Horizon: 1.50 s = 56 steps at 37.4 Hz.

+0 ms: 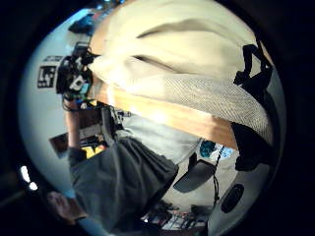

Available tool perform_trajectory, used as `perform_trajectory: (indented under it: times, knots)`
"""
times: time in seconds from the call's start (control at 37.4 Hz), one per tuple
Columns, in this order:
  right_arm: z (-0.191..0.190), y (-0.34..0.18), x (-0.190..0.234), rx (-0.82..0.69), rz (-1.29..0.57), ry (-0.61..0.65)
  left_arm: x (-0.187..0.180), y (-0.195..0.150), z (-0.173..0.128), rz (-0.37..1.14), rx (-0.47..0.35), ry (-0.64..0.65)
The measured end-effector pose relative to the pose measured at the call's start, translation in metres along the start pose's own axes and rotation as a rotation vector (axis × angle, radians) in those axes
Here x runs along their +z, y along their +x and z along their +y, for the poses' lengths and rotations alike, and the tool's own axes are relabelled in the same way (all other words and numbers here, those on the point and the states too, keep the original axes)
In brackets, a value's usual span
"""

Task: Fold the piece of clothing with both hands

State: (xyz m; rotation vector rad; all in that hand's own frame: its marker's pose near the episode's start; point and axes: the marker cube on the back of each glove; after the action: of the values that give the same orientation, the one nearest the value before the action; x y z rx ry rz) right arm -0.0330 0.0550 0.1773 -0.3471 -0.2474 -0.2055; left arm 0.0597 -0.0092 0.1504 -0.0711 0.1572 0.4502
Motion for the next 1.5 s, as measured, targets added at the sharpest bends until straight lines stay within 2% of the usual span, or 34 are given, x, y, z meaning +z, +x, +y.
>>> perform_trajectory:
  times: [0.16,0.35,0.51,0.64,0.75,0.88,0.99,1.04,1.1,1.18,1.31,1.39,1.5]
  knots:
    - [-0.004,0.009,-0.031,-0.004,0.042,-0.013,-0.029,0.008,0.015,0.05,0.023,-0.013]
    - [-0.003,0.009,-0.081,-0.003,0.085,-0.004,-0.06,0.001,0.011,0.155,0.056,0.037]
    - [-0.007,0.009,-0.119,-0.004,0.072,-0.005,-0.094,0.001,0.021,0.194,0.045,0.061]
    - [-0.021,0.012,-0.154,0.022,0.097,0.007,-0.116,-0.007,0.013,0.241,0.025,0.093]
    - [-0.049,0.016,-0.18,0.068,0.103,0.066,-0.128,-0.025,-0.016,0.265,-0.044,0.152]
    - [-0.104,0.028,-0.195,0.153,0.12,0.127,-0.143,-0.044,-0.046,0.27,-0.166,0.178]
    - [-0.152,0.035,-0.195,0.22,0.136,0.151,-0.161,-0.041,-0.052,0.252,-0.253,0.192]
    - [-0.166,0.03,-0.194,0.255,0.133,0.15,-0.165,-0.044,-0.058,0.194,-0.315,0.218]
    - [-0.165,0.016,-0.194,0.291,0.12,0.136,-0.16,-0.055,-0.073,0.117,-0.395,0.248]
    - [-0.169,0.004,-0.187,0.33,0.1,0.137,-0.146,-0.067,-0.092,0.064,-0.462,0.248]
    - [-0.206,0.008,-0.16,0.382,0.102,0.276,-0.117,-0.081,-0.109,0.001,-0.576,0.179]
    - [-0.217,0.013,-0.148,0.437,0.13,0.354,-0.106,-0.086,-0.112,-0.051,-0.621,0.159]
    - [-0.225,0.015,-0.145,0.441,0.144,0.437,-0.101,-0.09,-0.113,-0.121,-0.627,0.161]
